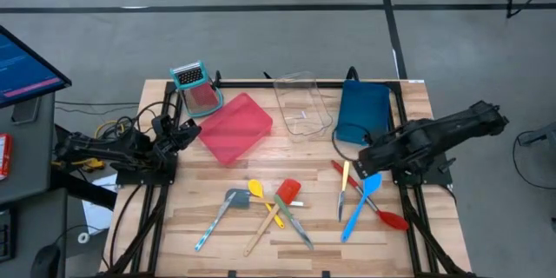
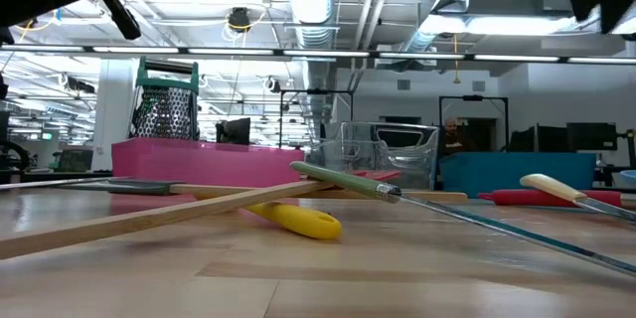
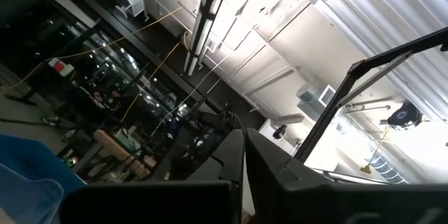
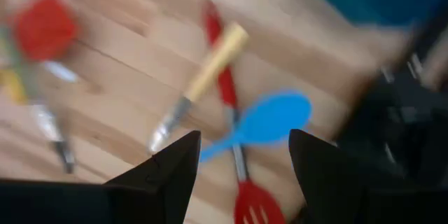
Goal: Pick & Place Kitchen Items
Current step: Put the light yellow knife into the transparent bin
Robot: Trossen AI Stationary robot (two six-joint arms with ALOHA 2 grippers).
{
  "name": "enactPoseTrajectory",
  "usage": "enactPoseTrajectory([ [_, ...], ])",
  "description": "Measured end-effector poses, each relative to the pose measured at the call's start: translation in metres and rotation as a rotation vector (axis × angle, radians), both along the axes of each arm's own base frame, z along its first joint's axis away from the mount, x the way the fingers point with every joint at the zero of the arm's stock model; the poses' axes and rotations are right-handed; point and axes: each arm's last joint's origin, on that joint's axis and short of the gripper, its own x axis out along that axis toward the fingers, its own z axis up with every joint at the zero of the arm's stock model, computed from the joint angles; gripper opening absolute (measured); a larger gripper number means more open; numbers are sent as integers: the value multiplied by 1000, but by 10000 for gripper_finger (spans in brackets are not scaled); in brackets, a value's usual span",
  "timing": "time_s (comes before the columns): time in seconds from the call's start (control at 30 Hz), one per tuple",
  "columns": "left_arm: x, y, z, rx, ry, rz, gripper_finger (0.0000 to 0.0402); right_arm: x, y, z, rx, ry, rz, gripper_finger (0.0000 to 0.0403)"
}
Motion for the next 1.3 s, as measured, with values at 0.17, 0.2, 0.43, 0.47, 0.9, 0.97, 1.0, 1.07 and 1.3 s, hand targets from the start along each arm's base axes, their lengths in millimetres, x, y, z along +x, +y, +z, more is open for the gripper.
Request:
enactPoseTrajectory([
  [0.17, 0, 0, 0, 1, -4, 1, 2, 23, 7, -17, 33, 64, -95, 242],
  [0.2, 0, 0, 0, 3, -4, 2, 2, 29, 9, -21, 31, 72, -102, 246],
  [0.43, 0, 0, 0, 9, -2, 6, 2, 63, 20, -54, 28, 149, -153, 265],
  [0.47, 0, 0, 0, 9, -2, 6, 2, 68, 21, -58, 34, 149, -157, 265],
  [0.9, 0, 0, 0, 9, -2, 7, 2, 100, 24, -124, 146, 120, -148, 265],
  [0.97, 0, 0, 0, 9, -1, 7, 2, 98, 24, -132, 150, 113, -169, 265],
  [1.0, 0, 0, 0, 10, -1, 6, 2, 95, 23, -135, 146, 124, -177, 265],
  [1.07, 0, 0, 0, 9, -2, 7, 2, 90, 22, -139, 134, 156, -189, 265],
  [1.3, 0, 0, 0, 9, -1, 7, 2, 92, 22, -152, 161, 89, -191, 265],
])
